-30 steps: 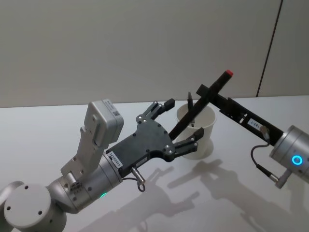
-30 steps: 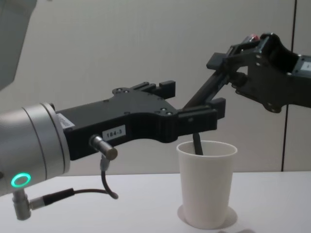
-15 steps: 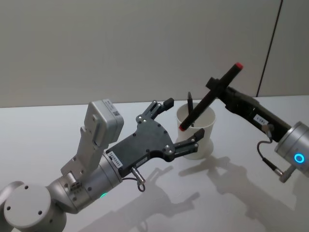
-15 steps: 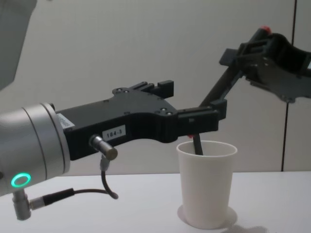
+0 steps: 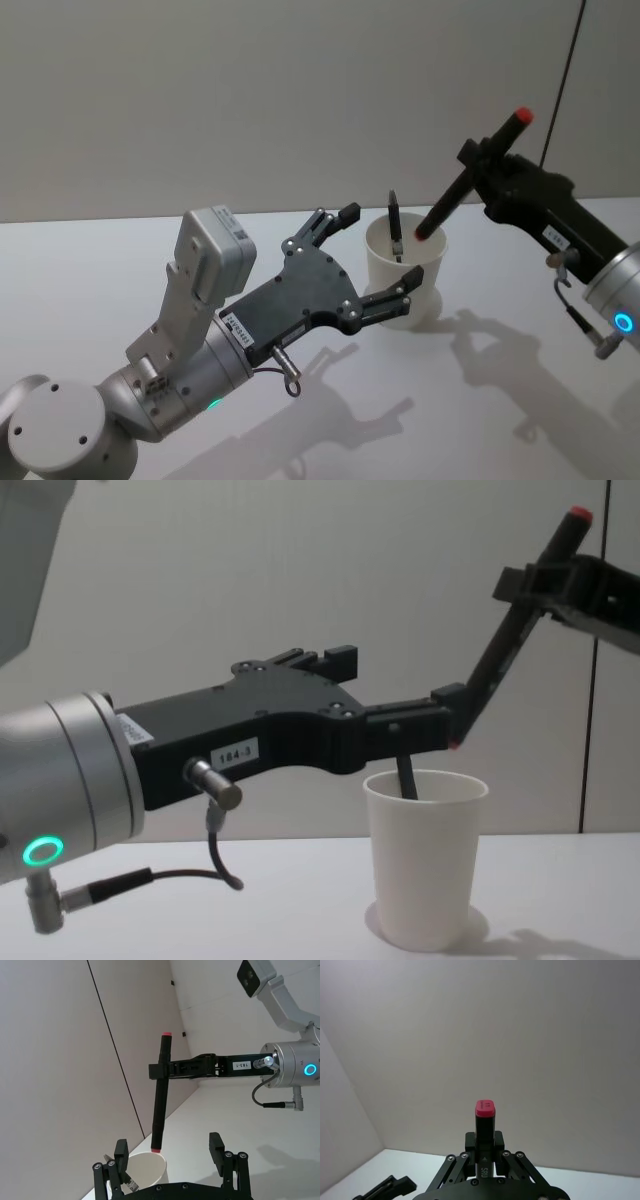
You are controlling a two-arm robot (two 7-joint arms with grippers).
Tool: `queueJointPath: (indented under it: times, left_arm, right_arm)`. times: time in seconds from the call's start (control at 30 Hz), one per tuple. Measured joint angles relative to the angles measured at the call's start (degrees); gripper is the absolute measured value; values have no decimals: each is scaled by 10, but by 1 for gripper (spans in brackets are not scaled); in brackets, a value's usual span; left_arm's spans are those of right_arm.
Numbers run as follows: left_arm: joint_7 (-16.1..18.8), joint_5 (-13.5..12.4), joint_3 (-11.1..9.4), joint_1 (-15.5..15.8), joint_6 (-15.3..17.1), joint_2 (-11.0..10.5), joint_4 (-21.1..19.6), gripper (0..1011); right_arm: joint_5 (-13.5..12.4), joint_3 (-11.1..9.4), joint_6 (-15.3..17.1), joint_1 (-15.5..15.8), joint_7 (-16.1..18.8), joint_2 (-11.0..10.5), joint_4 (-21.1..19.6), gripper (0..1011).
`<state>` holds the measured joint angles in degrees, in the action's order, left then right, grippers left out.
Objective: Place the pen into the pen holder.
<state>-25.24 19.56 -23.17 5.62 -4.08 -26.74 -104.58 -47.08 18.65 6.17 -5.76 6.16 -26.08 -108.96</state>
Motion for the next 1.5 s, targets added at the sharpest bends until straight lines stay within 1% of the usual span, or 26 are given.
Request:
queueJointPath:
  times: [0.07, 0.17, 0.2, 0.3, 0.33, 0.4, 0.47, 0.5, 0.6, 0.63, 0.7, 1.03, 1.23, 1.5]
  left_arm:
    - [0, 0, 0, 0, 0, 0, 0, 1001]
    - [0, 0, 0, 0, 0, 0, 0, 1001]
    - [0, 0, 0, 0, 0, 0, 0, 1001]
    - [0, 0, 0, 0, 0, 0, 0, 1001]
    - [0, 0, 0, 0, 0, 0, 0, 1001]
    - [0, 0, 0, 0, 0, 0, 0, 1001]
    - [0, 0, 0, 0, 0, 0, 0, 1001]
    - [0, 0, 0, 0, 0, 0, 0, 1001]
    - [0, 0, 0, 0, 0, 0, 0, 1001]
    - [0, 0, 0, 0, 0, 0, 0, 1001]
    - [0, 0, 0, 0, 0, 0, 0, 1000]
    - [0, 0, 0, 0, 0, 0, 0, 1001]
    - [0, 0, 0, 0, 0, 0, 0, 1000]
    - [0, 0, 0, 0, 0, 0, 0, 1001]
  right_arm:
    - [16, 1, -6, 0, -3, -1, 0, 192]
    - [63, 4, -21, -1, -9, -1, 1, 192]
    - [68, 4, -23, -1, -9, -1, 1, 192]
    - [98, 7, -30, -2, -12, 0, 4, 192]
    - [116, 9, -33, -3, -12, 1, 5, 192]
    - [129, 10, -36, -4, -12, 2, 7, 192]
    - [160, 15, -41, -6, -10, 7, 13, 192]
    - [160, 15, -41, -6, -10, 7, 13, 192]
    - [187, 20, -46, -10, -4, 13, 21, 192]
    - [187, 20, -46, -10, -4, 13, 21, 192]
    - [205, 24, -49, -14, 3, 18, 29, 192]
    - [240, 34, -48, -27, 17, 38, 57, 192]
    - [252, 38, -37, -35, 18, 50, 76, 192]
    - [263, 42, -19, -45, 15, 66, 99, 192]
